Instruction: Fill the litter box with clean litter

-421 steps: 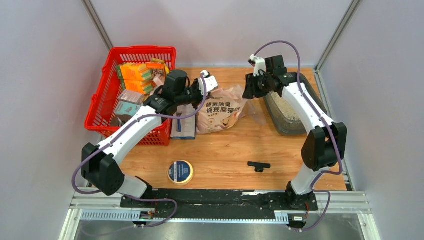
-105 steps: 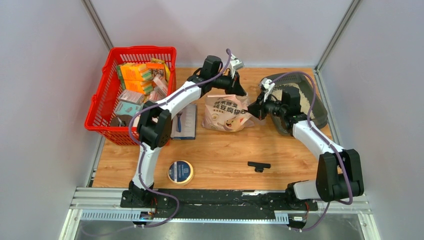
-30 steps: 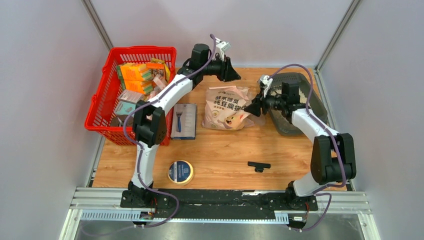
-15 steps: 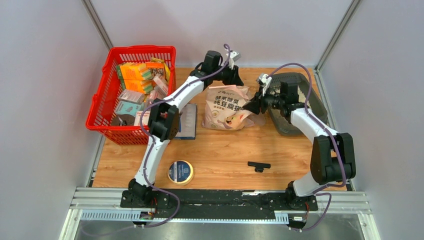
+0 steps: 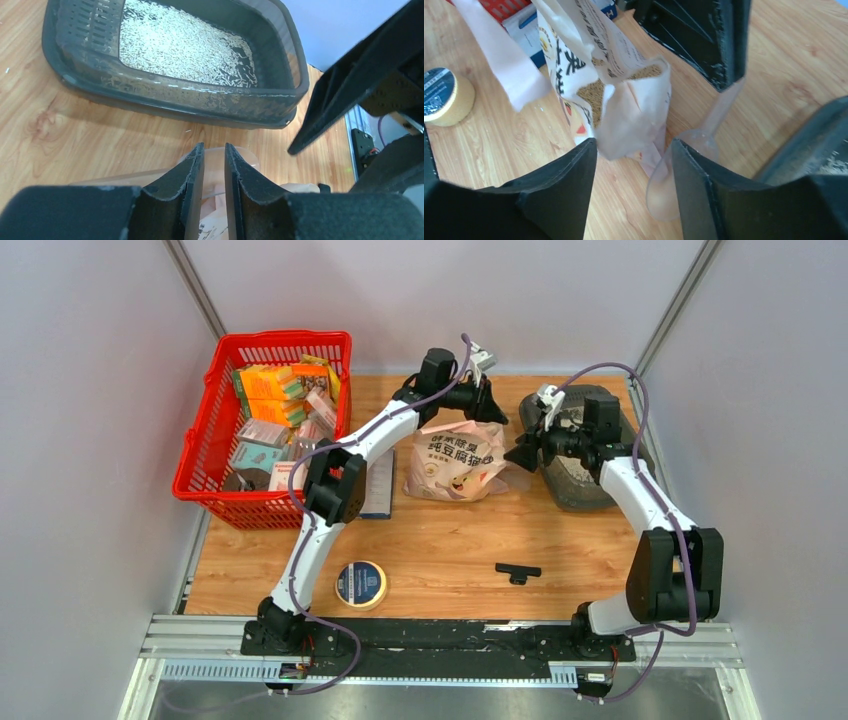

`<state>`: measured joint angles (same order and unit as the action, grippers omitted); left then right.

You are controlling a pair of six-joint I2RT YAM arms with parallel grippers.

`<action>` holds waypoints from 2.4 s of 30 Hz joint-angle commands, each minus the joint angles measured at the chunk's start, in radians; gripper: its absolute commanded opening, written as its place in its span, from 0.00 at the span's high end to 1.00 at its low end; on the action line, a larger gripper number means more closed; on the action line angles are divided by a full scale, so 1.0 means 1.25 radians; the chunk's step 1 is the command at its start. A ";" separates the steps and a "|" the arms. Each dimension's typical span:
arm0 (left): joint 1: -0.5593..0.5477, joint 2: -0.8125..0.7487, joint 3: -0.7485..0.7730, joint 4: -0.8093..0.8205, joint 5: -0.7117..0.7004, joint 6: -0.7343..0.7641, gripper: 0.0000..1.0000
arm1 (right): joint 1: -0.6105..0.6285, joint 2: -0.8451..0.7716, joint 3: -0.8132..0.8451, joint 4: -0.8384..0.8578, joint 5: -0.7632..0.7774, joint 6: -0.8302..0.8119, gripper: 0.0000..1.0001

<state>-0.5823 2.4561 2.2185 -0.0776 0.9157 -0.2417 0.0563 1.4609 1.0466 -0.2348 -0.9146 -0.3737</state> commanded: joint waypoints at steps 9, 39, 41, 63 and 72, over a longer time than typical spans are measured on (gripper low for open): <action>-0.002 -0.032 -0.001 -0.056 0.048 0.041 0.74 | -0.019 -0.019 -0.003 0.068 -0.076 -0.018 0.00; 0.022 -0.102 -0.085 -0.149 0.074 0.077 0.82 | 0.019 0.138 0.100 0.120 -0.198 -0.040 0.27; 0.024 -0.104 -0.084 -0.155 0.070 0.078 0.82 | 0.025 0.141 0.106 0.092 -0.201 -0.069 0.27; 0.078 -0.179 -0.113 -0.227 0.027 0.122 0.85 | 0.036 0.208 0.038 0.396 -0.245 0.253 0.49; 0.089 -0.200 -0.108 -0.302 0.020 0.181 0.84 | 0.035 0.206 0.014 0.404 -0.243 0.250 0.62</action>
<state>-0.4812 2.3020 2.0777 -0.4019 0.9367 -0.0784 0.0914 1.7210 1.0721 0.2001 -1.1980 -0.0895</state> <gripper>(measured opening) 0.150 0.426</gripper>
